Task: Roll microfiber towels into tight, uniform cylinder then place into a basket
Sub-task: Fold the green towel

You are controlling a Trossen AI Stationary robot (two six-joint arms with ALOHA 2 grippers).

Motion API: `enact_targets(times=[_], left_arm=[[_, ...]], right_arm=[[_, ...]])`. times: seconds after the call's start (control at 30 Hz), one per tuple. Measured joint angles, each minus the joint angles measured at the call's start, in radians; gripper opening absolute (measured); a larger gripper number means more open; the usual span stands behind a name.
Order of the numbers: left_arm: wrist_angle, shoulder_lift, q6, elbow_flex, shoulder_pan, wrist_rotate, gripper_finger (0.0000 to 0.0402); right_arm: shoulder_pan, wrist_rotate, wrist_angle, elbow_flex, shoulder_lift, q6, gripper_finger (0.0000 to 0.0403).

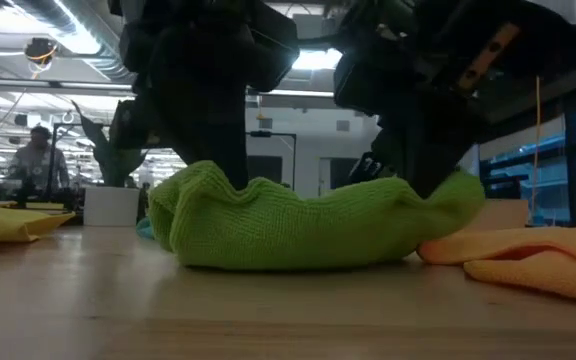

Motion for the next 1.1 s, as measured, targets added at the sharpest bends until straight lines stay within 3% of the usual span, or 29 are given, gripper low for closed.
enact_targets(times=[0.17, 0.5, 0.63, 0.83, 1.1], left_arm=[[-0.05, -0.004, -0.002, 0.0, 0.008, -0.013, 0.0], [-0.135, -0.041, 0.01, 0.003, 0.003, 0.01, 0.0], [-0.15, -0.041, -0.026, 0.004, 0.013, -0.003, 0.0], [-0.16, -0.041, -0.027, 0.002, 0.011, -0.141, 0.0], [-0.157, -0.035, -0.027, 0.002, 0.017, -0.044, 0.0]], right_arm=[[-0.044, -0.037, -0.001, 0.0, 0.0, 0.034, 0.0005], [-0.1, -0.208, -0.018, 0.002, 0.0, 0.054, 0.0003], [-0.101, -0.169, -0.018, 0.002, 0.0, 0.121, 0.0003], [-0.103, -0.065, 0.017, 0.0, -0.001, 0.182, 0.0003], [-0.096, -0.097, 0.02, 0.0, -0.001, 0.175, 0.0003]])
